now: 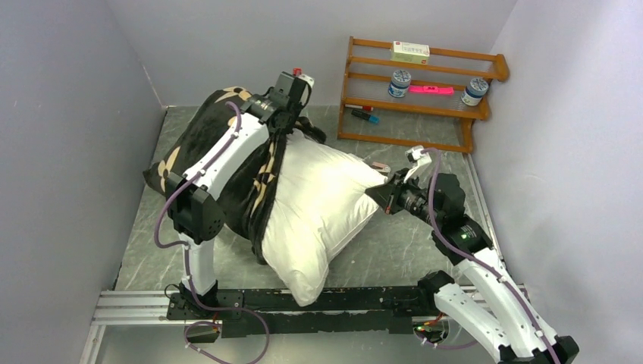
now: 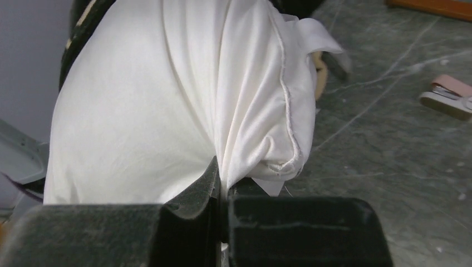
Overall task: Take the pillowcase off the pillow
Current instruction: Remove the pillow from the pillowcase.
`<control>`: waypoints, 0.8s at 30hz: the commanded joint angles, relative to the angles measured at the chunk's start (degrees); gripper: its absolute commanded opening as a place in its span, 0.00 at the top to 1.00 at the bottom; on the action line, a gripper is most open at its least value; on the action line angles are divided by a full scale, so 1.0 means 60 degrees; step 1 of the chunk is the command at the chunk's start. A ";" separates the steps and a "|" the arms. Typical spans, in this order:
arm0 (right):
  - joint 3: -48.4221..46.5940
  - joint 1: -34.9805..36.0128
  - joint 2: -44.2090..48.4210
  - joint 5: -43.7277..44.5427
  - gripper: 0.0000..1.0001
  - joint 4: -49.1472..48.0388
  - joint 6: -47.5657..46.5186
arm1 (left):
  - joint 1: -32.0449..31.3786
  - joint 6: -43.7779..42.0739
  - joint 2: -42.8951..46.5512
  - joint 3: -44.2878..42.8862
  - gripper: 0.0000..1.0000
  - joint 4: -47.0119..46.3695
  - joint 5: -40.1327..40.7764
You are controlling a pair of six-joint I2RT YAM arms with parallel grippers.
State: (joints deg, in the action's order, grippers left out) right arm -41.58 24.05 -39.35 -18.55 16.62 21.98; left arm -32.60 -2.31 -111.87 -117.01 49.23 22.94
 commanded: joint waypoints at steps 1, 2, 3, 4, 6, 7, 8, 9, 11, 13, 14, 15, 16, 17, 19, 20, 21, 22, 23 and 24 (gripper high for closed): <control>-0.0990 -0.0127 0.1024 0.2158 1.00 0.0476 -0.0258 | 0.1131 0.0007 0.0720 -0.0307 0.68 -0.0573 0.2266; -0.0994 -0.0133 0.1101 0.2542 1.00 0.0585 -0.0163 | 0.1191 0.0024 0.0715 -0.0335 0.68 -0.0574 0.2298; -0.0987 -0.0133 0.1153 0.2956 1.00 0.0701 -0.0081 | 0.1257 0.0028 0.0703 -0.0338 0.67 -0.0592 0.2300; -0.0973 -0.0128 0.1190 0.3303 1.00 0.0835 -0.0020 | 0.1300 0.0019 0.0685 -0.0333 0.66 -0.0620 0.2300; -0.0881 -0.0139 0.1236 0.3781 1.00 0.0995 0.0187 | 0.1430 0.0045 0.0634 -0.0240 0.65 -0.0737 0.2318; -0.0792 -0.0130 0.1241 0.3926 1.00 0.1044 0.0296 | 0.1522 0.0067 0.0602 -0.0114 0.65 -0.0860 0.2308; -0.0703 -0.0138 0.1234 0.4032 1.00 0.1063 0.0403 | 0.1632 0.0123 0.0553 -0.0030 0.64 -0.0935 0.2235; -0.0619 -0.0129 0.1186 0.4067 1.00 0.1104 0.0493 | 0.1708 0.0220 0.0437 0.0000 0.64 -0.0939 0.2142; -0.0431 -0.0138 0.1047 0.4014 1.00 0.1139 0.0662 | 0.1759 0.0315 0.0223 0.0074 0.63 -0.0988 0.1799; -0.0137 -0.0135 0.0922 0.3867 1.00 0.1022 0.0782 | 0.1652 0.0326 0.0072 0.0190 0.63 -0.1119 0.1047; 0.0001 -0.0128 0.0865 0.3820 1.00 0.0941 0.0857 | 0.1538 0.0289 0.0055 0.0374 0.63 -0.1316 0.0790; 0.0157 -0.0138 0.0815 0.3773 1.00 0.0837 0.0943 | 0.1416 0.0220 0.0057 0.0586 0.63 -0.1584 0.0590; 0.0281 -0.0134 0.0730 0.3729 1.00 0.0784 0.1031 | 0.1296 0.0184 0.0037 0.0753 0.62 -0.1824 0.0361; 0.0394 -0.0132 0.0623 0.3682 1.00 0.0748 0.1108 | 0.1212 0.0198 -0.0033 0.0838 0.62 -0.1995 0.0078; 0.0517 -0.0127 0.0408 0.3499 1.00 0.0735 0.1189 | 0.1025 0.0314 -0.0254 0.0764 0.61 -0.2052 -0.0743; 0.0517 -0.0134 0.0279 0.3462 1.00 0.0771 0.1184 | 0.0892 0.0324 -0.0343 0.0697 0.60 -0.2038 -0.1065; 0.0507 -0.0134 0.0219 0.3458 1.00 0.0818 0.1162 | 0.0726 0.0326 -0.0378 0.0675 0.58 -0.2057 -0.1266; 0.0477 -0.0133 0.0193 0.3457 0.99 0.0850 0.1095 | 0.0597 0.0326 -0.0332 0.0751 0.56 -0.2121 -0.1323; 0.0415 -0.0132 0.0199 0.3444 0.94 0.0881 0.0986 | 0.0504 0.0593 -0.0244 0.0884 0.53 -0.2192 -0.1374; 0.0326 -0.0128 0.0194 0.3413 0.87 0.0925 0.0817 | 0.0492 0.0767 -0.0098 0.1005 0.51 -0.2243 -0.1479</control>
State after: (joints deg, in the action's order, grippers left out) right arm -37.87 23.73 -38.87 -0.80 21.91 28.32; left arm -28.82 0.69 -113.84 -112.12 40.27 14.96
